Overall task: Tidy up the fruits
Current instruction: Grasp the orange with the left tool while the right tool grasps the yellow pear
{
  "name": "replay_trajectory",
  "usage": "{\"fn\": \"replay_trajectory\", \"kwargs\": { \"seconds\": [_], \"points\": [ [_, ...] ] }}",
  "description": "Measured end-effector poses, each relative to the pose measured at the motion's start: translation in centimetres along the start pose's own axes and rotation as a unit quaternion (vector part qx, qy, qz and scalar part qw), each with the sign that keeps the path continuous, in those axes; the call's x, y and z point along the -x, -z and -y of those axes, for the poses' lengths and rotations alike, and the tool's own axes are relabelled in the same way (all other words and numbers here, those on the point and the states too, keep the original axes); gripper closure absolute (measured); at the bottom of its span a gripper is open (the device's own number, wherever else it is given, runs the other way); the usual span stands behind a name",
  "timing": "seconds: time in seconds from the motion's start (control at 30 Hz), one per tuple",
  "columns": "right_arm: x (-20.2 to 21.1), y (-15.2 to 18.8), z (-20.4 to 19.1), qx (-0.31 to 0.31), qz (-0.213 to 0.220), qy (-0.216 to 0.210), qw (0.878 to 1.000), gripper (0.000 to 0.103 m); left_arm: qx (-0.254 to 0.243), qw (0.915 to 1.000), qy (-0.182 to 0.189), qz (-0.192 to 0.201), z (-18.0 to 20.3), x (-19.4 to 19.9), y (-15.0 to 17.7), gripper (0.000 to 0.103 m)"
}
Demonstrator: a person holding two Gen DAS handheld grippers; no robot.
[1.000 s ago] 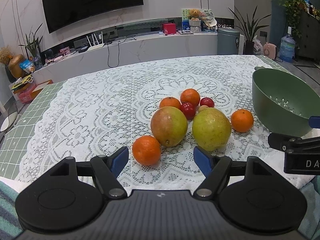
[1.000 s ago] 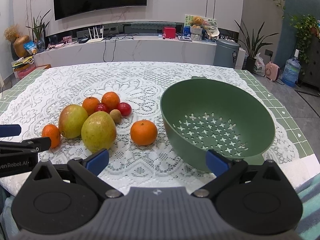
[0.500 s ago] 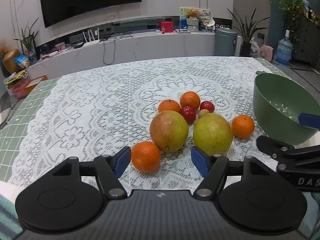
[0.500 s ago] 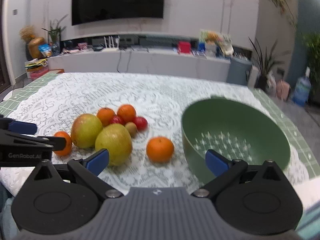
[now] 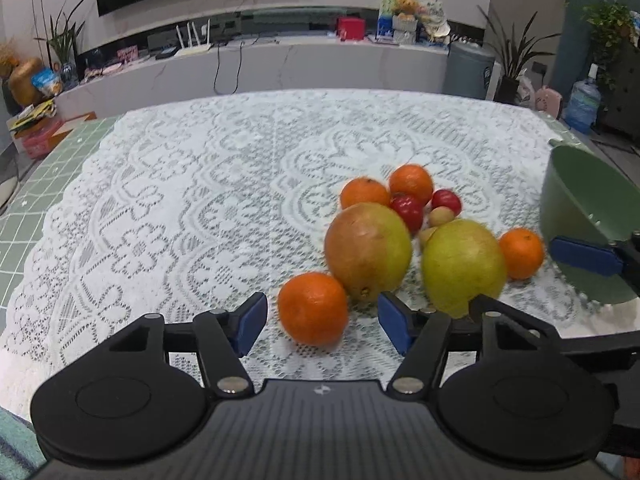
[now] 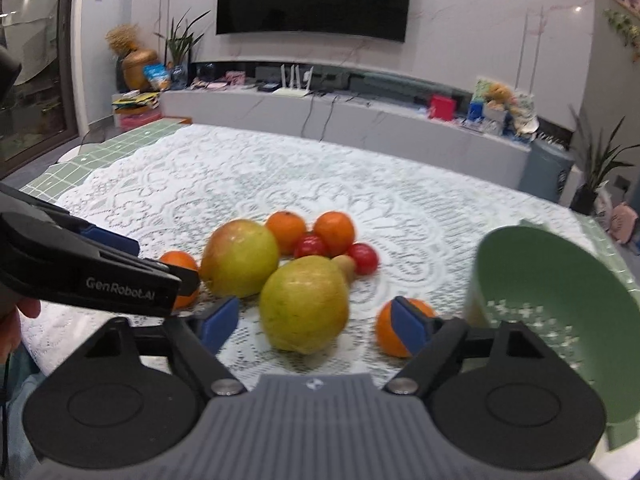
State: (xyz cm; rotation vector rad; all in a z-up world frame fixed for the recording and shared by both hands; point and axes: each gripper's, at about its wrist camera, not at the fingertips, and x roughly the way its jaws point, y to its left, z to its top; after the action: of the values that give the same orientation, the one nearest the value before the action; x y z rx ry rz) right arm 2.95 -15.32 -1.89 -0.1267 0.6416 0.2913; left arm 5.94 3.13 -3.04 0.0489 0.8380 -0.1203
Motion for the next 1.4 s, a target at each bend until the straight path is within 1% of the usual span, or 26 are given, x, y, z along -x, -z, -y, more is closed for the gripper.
{"fn": "replay_trajectory", "kwargs": {
  "seconds": [0.13, 0.23, 0.4, 0.6, 0.77, 0.87, 0.93, 1.1, 1.13, 1.23, 1.4],
  "points": [
    [-1.5, -0.1, -0.4, 0.001, -0.010, -0.004, 1.000, 0.026, 0.015, 0.9999, 0.002, -0.008, -0.6, -0.8, 0.0, 0.028],
    [-2.4, -0.2, -0.3, 0.000, -0.015, -0.008, 1.000, 0.029, 0.020, 0.9997, 0.000, -0.010, -0.8, -1.2, 0.0, 0.028],
    [-3.2, -0.2, -0.3, -0.001, -0.019, -0.019, 1.000, 0.030, 0.031, 0.9994, 0.001, -0.016, -1.2, -1.9, -0.1, 0.028],
    [-3.7, -0.2, -0.5, 0.012, -0.015, -0.012, 1.000, 0.030, 0.042, 0.9988, 0.003, -0.024, -1.6, -2.7, -0.2, 0.028],
    [-4.7, -0.1, -0.4, 0.016, -0.018, -0.004, 1.000, 0.030, 0.047, 0.9987, 0.007, -0.021, -1.9, -3.0, -0.2, 0.028],
    [-5.3, 0.0, -0.2, 0.011, -0.028, -0.004, 1.000, 0.033, 0.045, 0.9987, 0.011, -0.021, -1.8, -3.2, -0.1, 0.028],
    [-5.6, 0.1, -0.2, 0.010, -0.034, -0.003, 0.999, 0.039, 0.045, 0.9986, 0.013, -0.023, -1.7, -3.3, -0.1, 0.028],
    [-5.6, 0.3, -0.2, 0.008, -0.031, -0.005, 0.999, 0.039, 0.041, 0.9988, 0.015, -0.020, -1.5, -3.3, 0.0, 0.029],
    [-5.6, 0.4, -0.2, 0.009, -0.030, -0.005, 0.999, 0.039, 0.040, 0.9989, 0.017, -0.018, -1.5, -3.3, 0.1, 0.034],
    [-5.5, 0.5, -0.1, 0.006, -0.028, -0.007, 1.000, 0.039, 0.036, 0.9985, 0.037, -0.015, -1.3, -3.2, 0.1, 0.052],
    [-5.3, 0.7, 0.0, 0.007, -0.024, -0.007, 1.000, 0.039, 0.033, 0.9988, 0.034, -0.008, -1.1, -3.0, 0.2, 0.053]
  ]
}}
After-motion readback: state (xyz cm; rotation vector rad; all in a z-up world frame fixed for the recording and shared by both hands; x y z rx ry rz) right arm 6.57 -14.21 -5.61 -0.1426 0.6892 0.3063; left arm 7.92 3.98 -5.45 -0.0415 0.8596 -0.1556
